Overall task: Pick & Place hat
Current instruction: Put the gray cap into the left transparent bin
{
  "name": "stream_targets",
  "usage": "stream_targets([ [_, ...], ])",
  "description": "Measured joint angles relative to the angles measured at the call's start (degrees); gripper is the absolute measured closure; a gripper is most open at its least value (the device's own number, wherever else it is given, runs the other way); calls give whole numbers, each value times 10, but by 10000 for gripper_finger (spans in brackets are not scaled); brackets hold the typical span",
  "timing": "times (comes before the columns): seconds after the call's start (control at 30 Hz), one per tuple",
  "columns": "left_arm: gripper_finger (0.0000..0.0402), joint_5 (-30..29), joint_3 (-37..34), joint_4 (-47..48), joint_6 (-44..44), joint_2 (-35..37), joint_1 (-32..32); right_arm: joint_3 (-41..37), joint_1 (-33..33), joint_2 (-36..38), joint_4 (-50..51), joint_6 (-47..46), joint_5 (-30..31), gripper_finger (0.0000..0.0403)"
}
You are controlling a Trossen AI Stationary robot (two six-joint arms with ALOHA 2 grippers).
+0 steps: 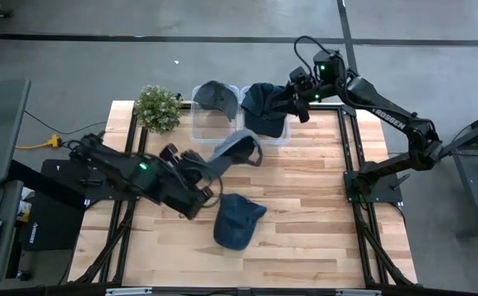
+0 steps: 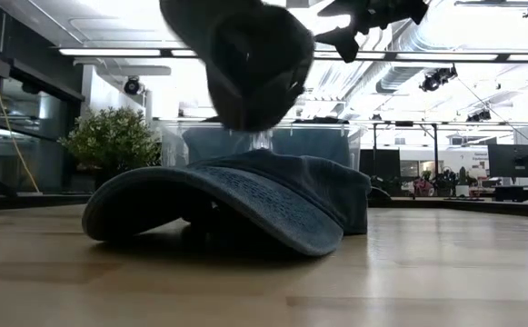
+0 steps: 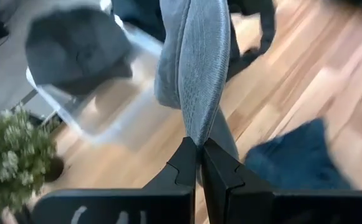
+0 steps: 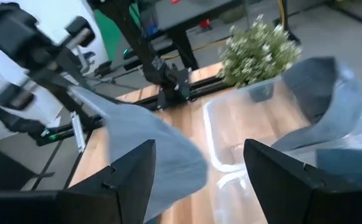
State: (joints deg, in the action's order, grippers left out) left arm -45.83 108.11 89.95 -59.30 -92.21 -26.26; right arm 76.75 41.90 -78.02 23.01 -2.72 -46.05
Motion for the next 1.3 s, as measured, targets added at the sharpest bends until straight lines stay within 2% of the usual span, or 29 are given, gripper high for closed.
stream_targets([
  [0.1, 401, -35, 47, 1, 20, 11, 7, 0, 17, 0, -24, -11, -19, 165],
  [0.23, 401, -111, 71, 1, 41, 20, 15, 0, 37, 0, -63, -33, -57, 165],
  [0.4, 401, -176, 73, 1, 51, 20, 53, 0, 62, 0, -110, -68, -104, 165],
  [0.63, 401, -236, 73, -9, 50, 20, 99, 0, 94, 0, -122, -81, -106, 165],
  [0.73, 401, -252, 73, -31, 61, 13, 122, 0, 107, 0, -123, -91, -111, 165],
  [1.1, 401, -253, 73, -144, 137, 13, 176, 0, 122, 0, -122, -103, -133, 165],
  [1.3, 401, -247, 53, -256, 213, 13, 209, 0, 122, 0, -122, -102, -135, 165],
])
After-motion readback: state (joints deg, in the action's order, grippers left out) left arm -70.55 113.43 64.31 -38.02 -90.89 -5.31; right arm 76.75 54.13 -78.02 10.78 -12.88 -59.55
